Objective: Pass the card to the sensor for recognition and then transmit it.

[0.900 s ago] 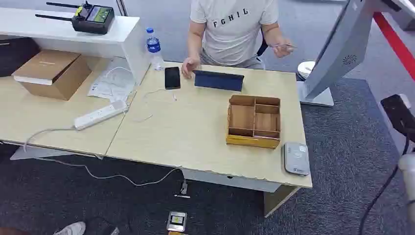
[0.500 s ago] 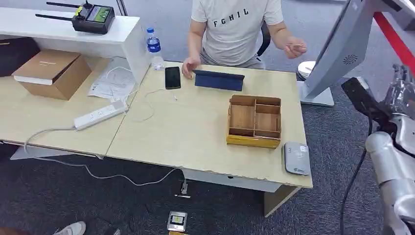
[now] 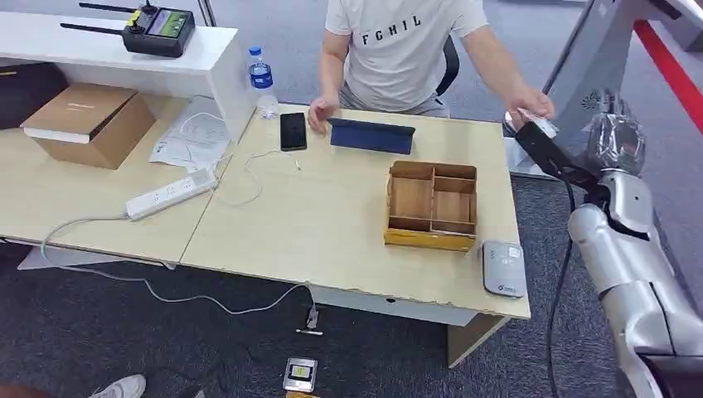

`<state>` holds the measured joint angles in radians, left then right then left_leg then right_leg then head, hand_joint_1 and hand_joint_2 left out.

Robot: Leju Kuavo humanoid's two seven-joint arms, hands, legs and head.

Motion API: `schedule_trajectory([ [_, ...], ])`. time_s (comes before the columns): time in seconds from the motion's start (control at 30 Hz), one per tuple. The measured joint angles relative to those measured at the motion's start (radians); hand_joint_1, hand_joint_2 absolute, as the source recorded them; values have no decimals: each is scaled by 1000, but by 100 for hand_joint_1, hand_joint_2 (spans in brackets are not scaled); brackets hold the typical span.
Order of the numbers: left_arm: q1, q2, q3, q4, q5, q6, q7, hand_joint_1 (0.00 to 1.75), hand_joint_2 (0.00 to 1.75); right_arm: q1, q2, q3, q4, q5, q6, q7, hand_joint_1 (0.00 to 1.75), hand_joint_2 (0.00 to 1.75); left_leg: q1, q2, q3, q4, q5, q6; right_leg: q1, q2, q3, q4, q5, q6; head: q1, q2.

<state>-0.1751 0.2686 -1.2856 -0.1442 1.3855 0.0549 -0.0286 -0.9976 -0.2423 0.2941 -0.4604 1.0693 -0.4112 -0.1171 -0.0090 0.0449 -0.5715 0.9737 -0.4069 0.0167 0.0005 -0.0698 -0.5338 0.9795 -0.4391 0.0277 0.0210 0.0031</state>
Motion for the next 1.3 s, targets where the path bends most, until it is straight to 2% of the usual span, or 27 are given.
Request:
schedule_trajectory([
  [0.5,2,1,-23,0,3,7,11,0,0,-11,41,85,47,4,-3,7,0,175,1,0,0,0,0,0,0,0,-1,0,0,0,0,0],
  [0.53,2,1,-23,0,3,8,11,0,0,-11,42,89,49,4,-4,7,30,175,1,0,0,0,0,0,0,0,0,0,0,0,0,0],
  [0.57,2,1,-24,0,2,8,9,0,0,-11,43,91,50,0,-4,5,175,175,1,0,0,0,0,0,0,0,-1,0,0,0,0,0],
  [1.07,2,1,-28,0,-5,8,-3,0,0,-1,46,103,48,-40,-32,-71,175,175,1,0,0,0,0,0,0,0,-1,0,0,0,0,0],
  [1.3,2,1,-31,0,-3,13,2,0,0,10,52,111,28,-50,-35,-82,175,175,1,0,0,0,0,0,0,1,-1,0,0,0,0,0],
])
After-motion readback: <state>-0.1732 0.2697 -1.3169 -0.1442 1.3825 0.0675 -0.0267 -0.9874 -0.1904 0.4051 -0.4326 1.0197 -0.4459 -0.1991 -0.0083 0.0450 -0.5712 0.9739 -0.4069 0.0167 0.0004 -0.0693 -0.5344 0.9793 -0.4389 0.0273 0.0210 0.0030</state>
